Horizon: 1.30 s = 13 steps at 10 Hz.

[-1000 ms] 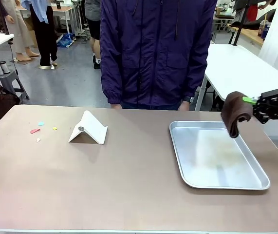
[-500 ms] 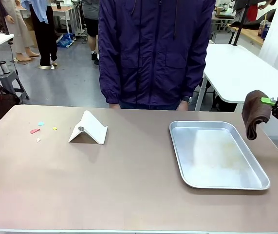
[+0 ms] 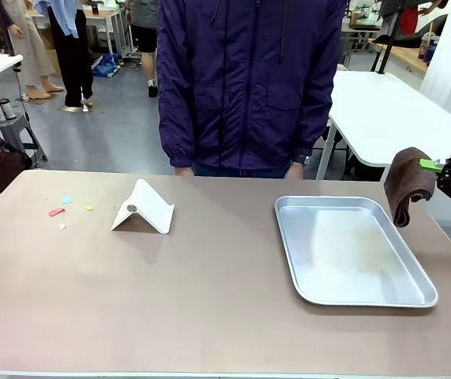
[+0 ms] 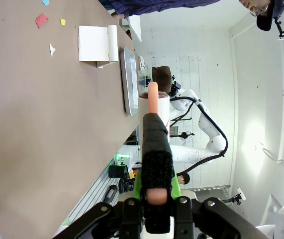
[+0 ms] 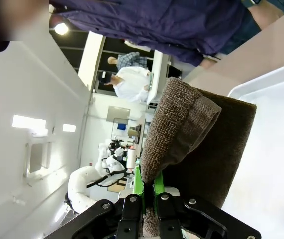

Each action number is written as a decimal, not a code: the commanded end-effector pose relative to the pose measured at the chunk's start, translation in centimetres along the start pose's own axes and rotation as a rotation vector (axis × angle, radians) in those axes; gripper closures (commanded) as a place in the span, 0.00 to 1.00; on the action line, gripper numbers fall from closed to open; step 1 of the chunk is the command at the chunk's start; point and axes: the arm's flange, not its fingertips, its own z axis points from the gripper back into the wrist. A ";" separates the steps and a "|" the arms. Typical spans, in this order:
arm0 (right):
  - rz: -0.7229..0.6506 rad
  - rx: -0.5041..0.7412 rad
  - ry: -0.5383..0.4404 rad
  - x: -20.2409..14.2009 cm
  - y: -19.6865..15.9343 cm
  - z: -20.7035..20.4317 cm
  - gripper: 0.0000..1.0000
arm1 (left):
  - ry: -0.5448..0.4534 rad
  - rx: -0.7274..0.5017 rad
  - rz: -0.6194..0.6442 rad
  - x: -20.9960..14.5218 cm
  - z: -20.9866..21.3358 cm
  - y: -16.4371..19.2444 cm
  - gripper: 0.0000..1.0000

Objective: Clean the surface of the table.
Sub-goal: If a person points to the right, clean the right side of the table with your right hand, and if they point to the left, clean the left side with your left hand, then clean the area not pointed to by the person.

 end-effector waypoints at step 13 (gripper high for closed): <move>-0.012 0.026 -0.010 0.4 0.6 -0.2 0.92 | 0.009 0.004 0.006 -0.4 0.0 -0.5 0.91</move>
